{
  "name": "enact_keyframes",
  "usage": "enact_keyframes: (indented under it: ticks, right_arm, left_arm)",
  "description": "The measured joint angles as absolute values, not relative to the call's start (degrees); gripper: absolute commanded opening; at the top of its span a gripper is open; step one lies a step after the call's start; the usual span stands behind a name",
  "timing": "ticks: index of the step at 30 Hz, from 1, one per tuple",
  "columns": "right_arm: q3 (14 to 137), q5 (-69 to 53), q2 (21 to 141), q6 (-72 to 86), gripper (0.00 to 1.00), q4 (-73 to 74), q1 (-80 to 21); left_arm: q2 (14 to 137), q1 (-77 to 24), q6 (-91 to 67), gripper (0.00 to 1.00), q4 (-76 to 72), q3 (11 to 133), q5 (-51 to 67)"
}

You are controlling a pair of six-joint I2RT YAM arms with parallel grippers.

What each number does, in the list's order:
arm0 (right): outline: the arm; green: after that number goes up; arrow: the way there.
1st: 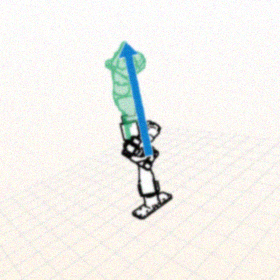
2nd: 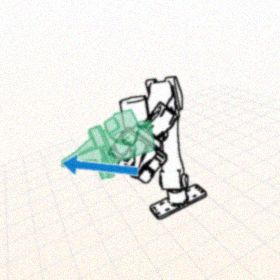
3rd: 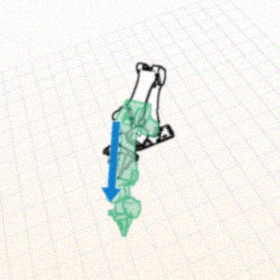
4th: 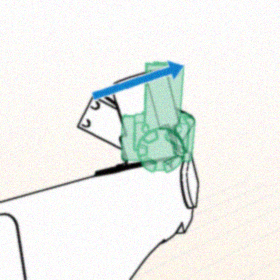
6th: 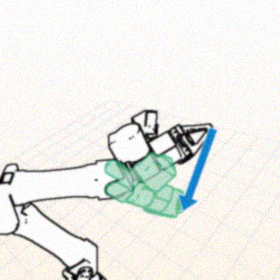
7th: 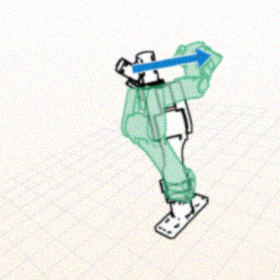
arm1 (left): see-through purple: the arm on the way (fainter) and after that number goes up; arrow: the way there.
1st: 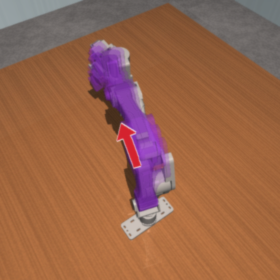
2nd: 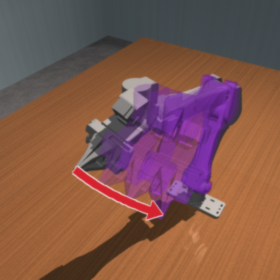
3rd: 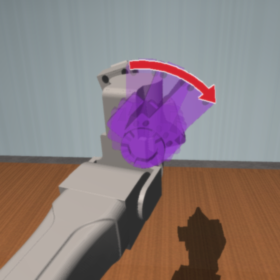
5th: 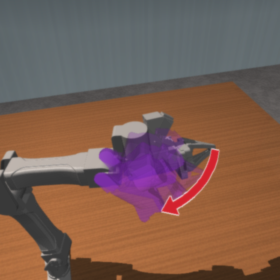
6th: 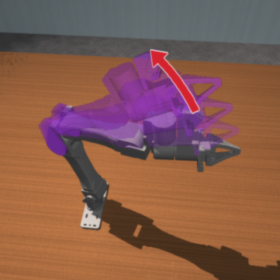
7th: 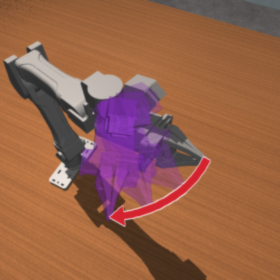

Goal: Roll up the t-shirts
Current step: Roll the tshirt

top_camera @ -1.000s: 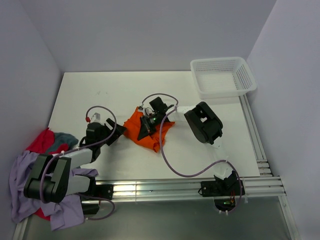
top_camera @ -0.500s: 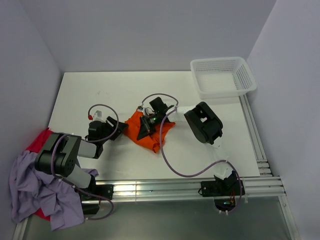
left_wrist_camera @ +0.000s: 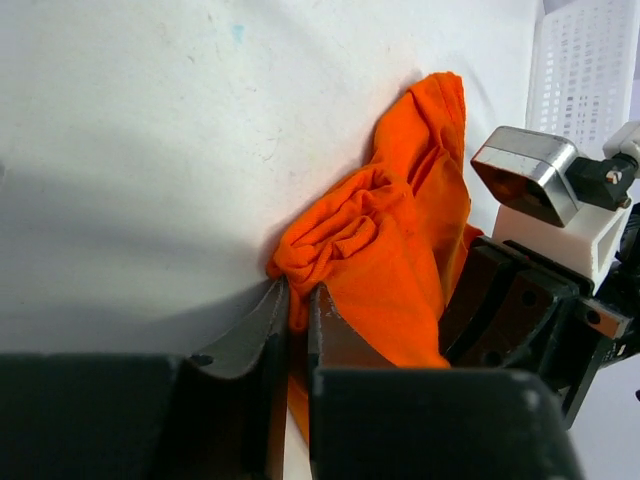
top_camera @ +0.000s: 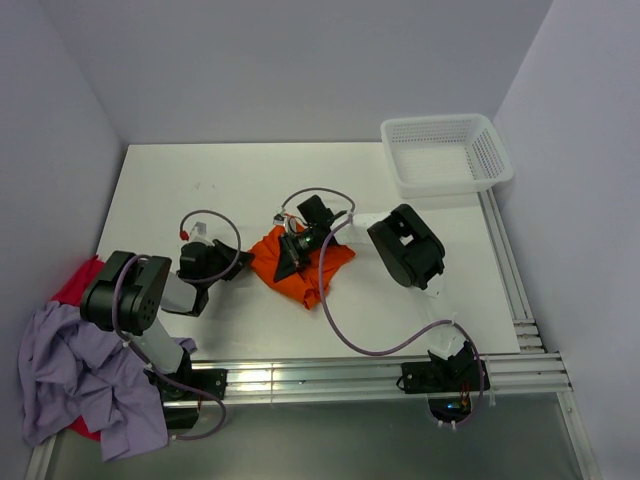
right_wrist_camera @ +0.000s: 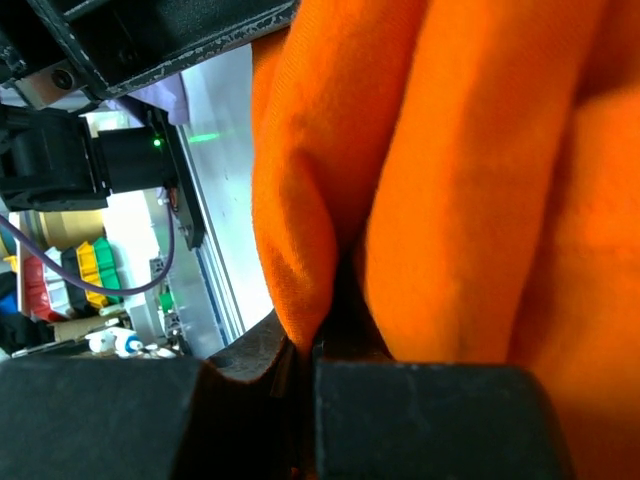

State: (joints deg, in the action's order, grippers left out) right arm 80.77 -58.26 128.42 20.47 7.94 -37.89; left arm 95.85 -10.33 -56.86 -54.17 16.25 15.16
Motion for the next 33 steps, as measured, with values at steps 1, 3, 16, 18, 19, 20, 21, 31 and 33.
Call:
enact_keyframes:
  ticks: [1,3,16,18,19,20,21,31,33]
  right_arm:
    - [80.95,-58.08,128.42,20.1,0.0,8.4,-38.0]
    - [81.12,-57.89,128.4,19.62,0.1,8.78,-38.13]
    - [78.91,-54.28,120.79,17.85,0.77,11.25,-39.44]
    - [77.12,-52.56,117.71,17.47,0.8,11.55,-40.01]
    - [76.36,-51.86,116.64,17.39,0.81,11.64,-40.25]
    - [75.33,-51.11,115.31,17.1,0.81,11.64,-40.53]
    - [74.39,-50.35,114.24,16.97,0.81,11.73,-40.77]
    - [68.55,-36.6,109.47,13.65,0.75,15.03,-46.52]
    - [68.55,-33.39,108.86,12.62,0.5,15.57,-48.73]
  left_arm:
    - [95.88,-10.33,-56.84,0.09,-53.69,16.58,15.31]
    - [95.64,-10.33,-56.73,0.08,-52.23,17.3,15.51]
    - [83.79,-10.48,-51.59,0.08,-30.52,22.61,10.61]
    - [83.26,-10.48,-51.07,0.08,-29.28,22.94,10.04]
    - [83.2,-10.48,-50.72,0.08,-28.62,23.09,9.72]
    - [83.2,-10.48,-50.59,0.08,-28.03,23.18,9.52]
    - [83.2,-10.48,-50.41,0.08,-27.59,23.2,9.28]
    - [83.2,-10.48,-49.82,0.08,-21.12,25.89,8.08]
    - [83.2,-10.48,-49.5,0.08,-20.08,26.52,7.75]
